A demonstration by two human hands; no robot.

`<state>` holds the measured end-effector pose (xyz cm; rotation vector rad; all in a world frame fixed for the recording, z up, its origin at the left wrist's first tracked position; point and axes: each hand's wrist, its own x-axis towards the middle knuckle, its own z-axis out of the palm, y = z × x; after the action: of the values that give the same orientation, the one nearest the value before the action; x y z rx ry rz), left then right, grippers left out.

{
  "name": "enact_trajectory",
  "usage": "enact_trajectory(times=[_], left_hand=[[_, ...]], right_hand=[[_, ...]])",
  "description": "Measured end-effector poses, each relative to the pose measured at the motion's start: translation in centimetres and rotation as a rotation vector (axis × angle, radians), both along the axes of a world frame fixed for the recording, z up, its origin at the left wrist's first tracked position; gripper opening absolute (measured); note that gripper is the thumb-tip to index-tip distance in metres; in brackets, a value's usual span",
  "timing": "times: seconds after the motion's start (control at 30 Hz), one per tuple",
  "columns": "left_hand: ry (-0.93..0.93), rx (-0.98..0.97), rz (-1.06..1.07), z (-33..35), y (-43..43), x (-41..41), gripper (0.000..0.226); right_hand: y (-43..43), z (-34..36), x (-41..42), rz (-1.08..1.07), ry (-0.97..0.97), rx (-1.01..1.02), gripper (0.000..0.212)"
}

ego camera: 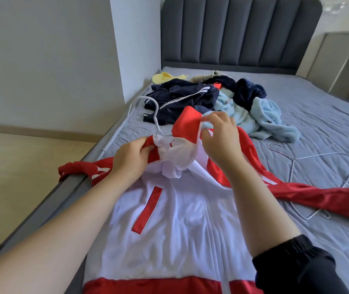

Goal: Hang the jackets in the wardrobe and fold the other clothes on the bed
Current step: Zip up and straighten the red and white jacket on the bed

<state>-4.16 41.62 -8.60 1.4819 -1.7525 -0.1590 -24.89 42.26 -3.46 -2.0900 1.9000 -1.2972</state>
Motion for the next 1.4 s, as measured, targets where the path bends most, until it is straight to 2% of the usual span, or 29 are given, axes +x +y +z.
enact_trajectory(times=[0.03,0.1,0.23,0.37,0.43,0.53,0.67,0.8,0.93,1.03,1.17,1.3,1.4], left_hand=[[-0.011,-0.027,-0.013,0.3,0.1,-0.2,0.022],[-0.060,-0.080,-0.017,0.8,0.1,-0.7,0.021],[-0.112,-0.108,0.039,1.9,0.1,-2.0,0.021],[-0.066,-0.086,0.040,3.2,0.8,-3.5,0.021],[-0.079,-0.067,0.012,5.3,0.7,-4.1,0.020],[-0.084,-0.076,-0.060,10.5,0.3,-4.8,0.030],[-0.175,-0.192,-0.042,19.7,0.1,-5.0,0.020],[-0.252,-0.415,0.042,30.4,1.7,-5.0,0.022],[-0.191,-0.733,0.059,40.5,4.8,-5.1,0.022],[-0.131,-0.926,0.015,46.9,7.5,-4.9,0.023],[-0.321,-0.760,0.062,49.9,9.0,-3.1,0.021],[-0.298,-0.934,0.191,49.4,9.1,-3.4,0.018],[-0.222,-0.907,0.207,50.5,9.7,-4.5,0.016]], right_hand=[[-0.2,-0.3,-0.1,0.028,0.122,0.034,0.039],[-0.4,-0.8,-0.1,0.133,0.217,0.136,0.043],[-0.1,-1.0,-0.2,0.185,0.115,0.165,0.015],[0.6,0.2,-1.2,0.080,0.204,0.153,0.013],[0.9,1.5,-1.7,0.020,0.217,0.097,0.016],[1.2,5.2,-2.2,-0.067,0.237,-0.006,0.013],[1.4,13.4,-2.6,-0.156,0.187,-0.130,0.012],[2.9,22.9,-2.7,-0.238,0.103,-0.350,0.010],[5.6,32.8,-2.0,-0.255,-0.008,-0.682,0.002],[8.1,39.3,-2.1,-0.256,-0.088,-0.920,0.007],[9.8,42.3,-3.9,-0.286,-0.035,-0.705,0.004],[10.4,42.0,-4.4,-0.283,-0.057,-0.805,0.007],[11.0,42.9,-4.3,-0.313,-0.115,-0.838,0.016]])
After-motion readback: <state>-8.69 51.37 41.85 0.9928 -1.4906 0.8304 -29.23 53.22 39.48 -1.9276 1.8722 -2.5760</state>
